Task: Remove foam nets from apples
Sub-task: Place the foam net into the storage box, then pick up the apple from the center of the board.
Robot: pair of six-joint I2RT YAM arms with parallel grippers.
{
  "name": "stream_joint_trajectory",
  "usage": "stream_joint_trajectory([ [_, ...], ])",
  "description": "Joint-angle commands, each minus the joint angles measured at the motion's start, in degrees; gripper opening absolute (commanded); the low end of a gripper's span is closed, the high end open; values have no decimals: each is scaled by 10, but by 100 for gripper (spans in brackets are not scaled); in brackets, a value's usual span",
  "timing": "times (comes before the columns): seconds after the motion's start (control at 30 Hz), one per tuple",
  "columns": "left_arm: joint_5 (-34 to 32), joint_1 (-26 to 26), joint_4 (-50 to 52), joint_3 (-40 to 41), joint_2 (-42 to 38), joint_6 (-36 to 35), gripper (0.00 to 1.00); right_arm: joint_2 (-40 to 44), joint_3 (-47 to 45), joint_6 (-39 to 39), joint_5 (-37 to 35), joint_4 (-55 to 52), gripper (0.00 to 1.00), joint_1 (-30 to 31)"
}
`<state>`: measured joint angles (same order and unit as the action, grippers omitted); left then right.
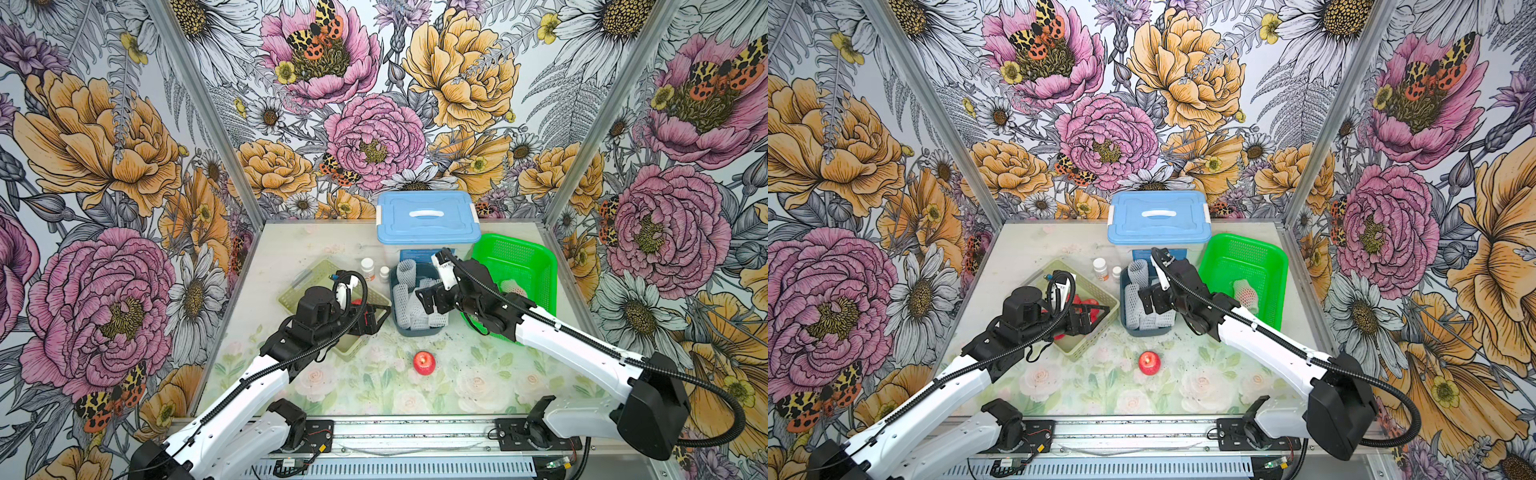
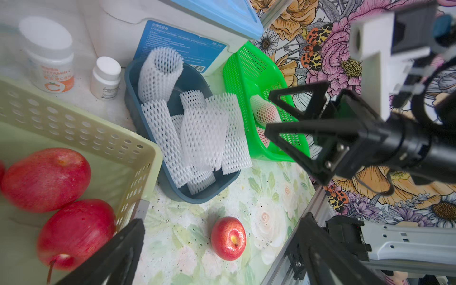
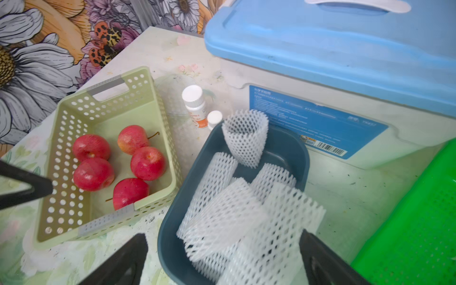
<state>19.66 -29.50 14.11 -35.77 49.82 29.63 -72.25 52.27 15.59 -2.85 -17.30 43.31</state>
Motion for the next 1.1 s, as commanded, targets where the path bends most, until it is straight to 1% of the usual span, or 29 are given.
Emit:
stream_joint_trajectory([
  [0.0, -27, 6, -24, -6, -11, 0, 99, 22, -70, 22, -48, -9, 100, 59],
  [0.1, -26, 15, -31, -4, -8, 4, 99, 39, -114, 61, -108, -1, 100, 121],
  [0.2, -30, 16, -37, 1, -14, 8, 99, 42, -146, 102, -144, 16, 100, 171],
  [0.33, -26, 23, -34, 0, -20, 7, 99, 20, -175, 144, -163, 48, 100, 202],
  [0.4, -26, 24, -33, -1, -25, 6, 99, 1, -183, 157, -158, 74, 100, 205],
  [0.57, -25, 26, -20, -4, -30, 3, 99, -56, -184, 162, -136, 128, 99, 212],
  [0.67, -26, 27, -16, -4, -36, 3, 99, -88, -179, 169, -130, 142, 98, 215],
  [0.83, -22, 33, -12, -8, -35, -2, 99, -99, -180, 181, -136, 139, 93, 216],
  [1.07, -12, 44, -19, -11, -24, -8, 99, -106, -178, 183, -103, 111, 88, 216],
])
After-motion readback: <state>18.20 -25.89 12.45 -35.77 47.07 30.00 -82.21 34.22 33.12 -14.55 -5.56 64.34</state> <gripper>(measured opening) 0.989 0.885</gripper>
